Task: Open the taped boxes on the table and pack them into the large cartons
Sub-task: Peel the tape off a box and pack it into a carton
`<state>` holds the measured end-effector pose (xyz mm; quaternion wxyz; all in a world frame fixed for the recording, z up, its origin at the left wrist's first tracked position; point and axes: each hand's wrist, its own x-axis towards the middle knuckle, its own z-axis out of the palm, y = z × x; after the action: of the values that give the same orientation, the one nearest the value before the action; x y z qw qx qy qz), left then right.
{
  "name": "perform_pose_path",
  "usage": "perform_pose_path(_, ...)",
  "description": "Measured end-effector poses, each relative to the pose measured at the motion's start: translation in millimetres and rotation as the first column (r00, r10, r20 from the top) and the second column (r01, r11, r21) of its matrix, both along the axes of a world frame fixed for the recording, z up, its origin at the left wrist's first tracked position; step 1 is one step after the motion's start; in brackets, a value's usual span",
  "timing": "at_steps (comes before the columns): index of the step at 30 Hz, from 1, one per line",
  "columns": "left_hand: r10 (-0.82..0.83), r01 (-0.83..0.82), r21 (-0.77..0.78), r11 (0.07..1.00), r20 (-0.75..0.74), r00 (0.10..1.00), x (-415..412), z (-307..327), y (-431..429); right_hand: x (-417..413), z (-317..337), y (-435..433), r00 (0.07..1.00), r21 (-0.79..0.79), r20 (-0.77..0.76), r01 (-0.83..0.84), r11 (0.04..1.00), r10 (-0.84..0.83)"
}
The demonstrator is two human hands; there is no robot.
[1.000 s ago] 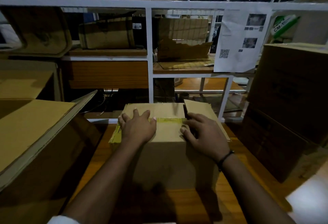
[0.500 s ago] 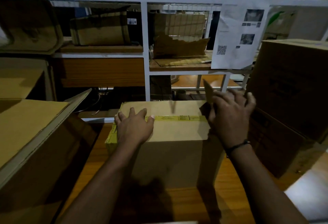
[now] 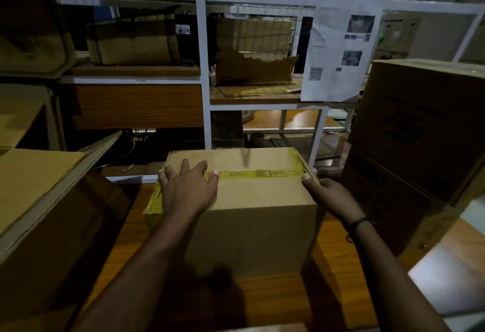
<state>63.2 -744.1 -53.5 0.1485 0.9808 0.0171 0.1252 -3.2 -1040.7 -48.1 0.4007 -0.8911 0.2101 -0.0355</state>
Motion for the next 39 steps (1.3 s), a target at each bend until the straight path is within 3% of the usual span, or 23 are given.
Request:
perform_pose_path(4, -0.003, 0.003, 0.008, 1.000, -0.006, 1.000, 3.5, -1.9, -0.3, -5.1, 1.9, -3.1, 0.993, 0.276, 0.020, -0.116, 0.954, 0.115)
perform_pose_path(10, -0.006, 0.007, -0.007, 1.000, 0.050, 0.999, 0.7, -0.8, -4.1, 3.5, 4.3, -8.0, 0.990, 0.283, -0.017, -0.130, 0.950, 0.141)
perform_pose_path(13, -0.056, 0.061, -0.039, 0.997, 0.133, 0.990, 0.8, 1.2, -7.5, 14.2, 5.0, -7.3, 0.991, 0.142, 0.011, -0.131, 0.981, 0.130)
perform_pose_path(15, -0.084, 0.095, -0.057, 0.994, 0.178, 0.980, 0.6, 1.2, -8.3, 21.8, 4.9, -5.8, 0.994, -0.077, 0.065, -0.084, 0.993, 0.089)
perform_pose_path(18, -0.120, 0.133, -0.039, 0.990, 0.249, 0.961, -0.9, 3.8, -7.8, 29.5, 11.3, 3.4, 0.966, -0.484, 0.172, -0.089, 0.871, 0.194)
perform_pose_path(22, -0.194, 0.195, 0.047, 0.980, 0.462, 0.865, -6.8, 17.1, -3.9, 26.7, 41.1, 35.6, 0.879, -0.554, 0.160, -0.296, 0.778, 0.449)
perform_pose_path(25, -0.251, 0.253, 0.083, 0.964, 0.596, 0.763, -21.9, 30.9, 2.3, 14.2, 69.7, 56.5, 0.837, -0.708, 0.236, -0.201, 0.677, 0.495)
perform_pose_path(27, -0.280, 0.271, 0.114, 0.956, 0.634, 0.721, -41.0, 43.2, 7.9, -5.1, 89.9, 68.5, 0.812, -0.667, 0.280, -0.220, 0.712, 0.512)
perform_pose_path(30, -0.335, 0.306, 0.151, 0.940, 0.581, 0.742, -78.4, 59.1, 17.1, -38.2, 111.5, 85.0, 0.843, -0.481, 0.175, -0.377, 0.792, 0.508)
perform_pose_path(35, -0.363, 0.353, 0.086, 0.932, 0.201, 0.910, -116.7, 53.8, 28.7, -77.0, 99.1, 98.7, 0.802, -0.388, -0.194, -0.592, 0.706, 0.565)
perform_pose_path(37, -0.384, 0.382, 0.046, 0.923, 0.085, 0.919, -120.1, 40.7, 29.4, -81.6, 74.3, 109.3, 0.755, -0.460, -0.267, -0.646, 0.609, 0.599)
perform_pose_path(39, -0.396, 0.389, 0.098, 0.916, 0.077, 0.915, -119.3, 20.2, 25.9, -79.5, 43.3, 121.7, 0.768, -0.614, -0.192, -0.579, 0.536, 0.611)
